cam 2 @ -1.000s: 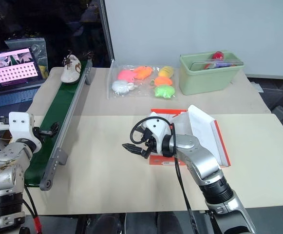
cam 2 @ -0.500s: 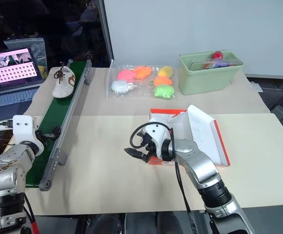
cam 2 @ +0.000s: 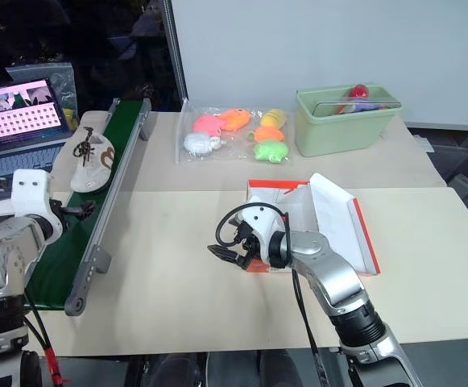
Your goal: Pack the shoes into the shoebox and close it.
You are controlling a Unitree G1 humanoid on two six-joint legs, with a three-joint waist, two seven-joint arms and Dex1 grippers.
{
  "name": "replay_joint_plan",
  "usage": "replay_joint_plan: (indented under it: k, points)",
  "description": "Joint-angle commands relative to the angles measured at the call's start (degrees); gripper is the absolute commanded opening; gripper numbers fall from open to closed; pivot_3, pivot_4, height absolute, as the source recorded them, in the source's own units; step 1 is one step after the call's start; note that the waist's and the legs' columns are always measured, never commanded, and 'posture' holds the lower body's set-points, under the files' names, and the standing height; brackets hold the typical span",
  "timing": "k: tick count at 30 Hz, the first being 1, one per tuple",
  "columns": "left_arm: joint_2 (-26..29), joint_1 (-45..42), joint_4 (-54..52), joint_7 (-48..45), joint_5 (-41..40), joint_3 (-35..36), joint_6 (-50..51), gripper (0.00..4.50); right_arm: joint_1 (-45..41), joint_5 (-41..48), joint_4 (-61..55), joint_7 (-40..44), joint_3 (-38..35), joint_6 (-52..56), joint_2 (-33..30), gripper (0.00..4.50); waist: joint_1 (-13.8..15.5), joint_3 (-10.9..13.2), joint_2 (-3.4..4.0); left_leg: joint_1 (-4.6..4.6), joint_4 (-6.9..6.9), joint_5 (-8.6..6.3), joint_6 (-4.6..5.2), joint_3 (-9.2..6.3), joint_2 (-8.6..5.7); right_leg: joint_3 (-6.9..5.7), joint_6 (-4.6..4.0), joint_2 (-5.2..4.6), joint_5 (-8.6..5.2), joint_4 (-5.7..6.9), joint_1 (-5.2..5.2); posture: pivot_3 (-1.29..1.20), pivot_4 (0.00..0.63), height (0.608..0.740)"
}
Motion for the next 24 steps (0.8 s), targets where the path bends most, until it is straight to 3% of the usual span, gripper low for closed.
replay_joint_plan:
  k: [1, 14, 18, 24]
  points:
    - [0.54, -0.26, -1.09, 0.15, 0.3, 0.27, 0.07, 4.5, -0.5, 0.47, -2.1, -0.75, -1.55, 0.07, 0.26, 4.49, -0.07, 0.0, -0.01, 0.0, 0.0, 0.0, 0.0, 0.0, 0.0, 0.0, 0.0, 0.0, 0.0, 0.0, -0.01, 0.0, 0.15, 0.729]
    - [-2.83, 2.77, 0.6, 0.42, -0.13, -0.6, 1.09, 4.5, -0.69, 1.24, -2.83, -1.53, -2.98, 0.77, 0.68, 4.49, 0.05, 0.0, -0.01, -0.01, 0.0, 0.0, 0.0, 0.0, 0.0, 0.0, 0.0, 0.0, 0.0, 0.0, -0.01, 0.0, 0.15, 0.729]
    - [-4.35, 3.77, -1.26, 0.25, -0.73, -1.07, 2.25, 3.4, -0.51, 1.82, -3.46, -1.78, -4.08, 1.34, 0.76, 4.5, 0.58, -0.01, 0.01, 0.07, 0.0, 0.01, -0.02, -0.01, -0.02, 0.0, 0.0, -0.03, 0.0, 0.04, 0.06, 0.0, 0.15, 0.729]
    - [-4.41, 2.81, -1.85, -0.08, -0.77, -1.02, 3.01, 2.12, -0.66, 2.37, -3.72, -2.35, -4.73, 1.85, 0.81, 4.5, 0.95, -0.01, 0.01, 0.45, 0.0, 0.09, -0.14, 0.0, -0.03, 0.0, -0.02, -0.01, 0.01, 0.09, 0.34, 0.0, 0.15, 0.729]
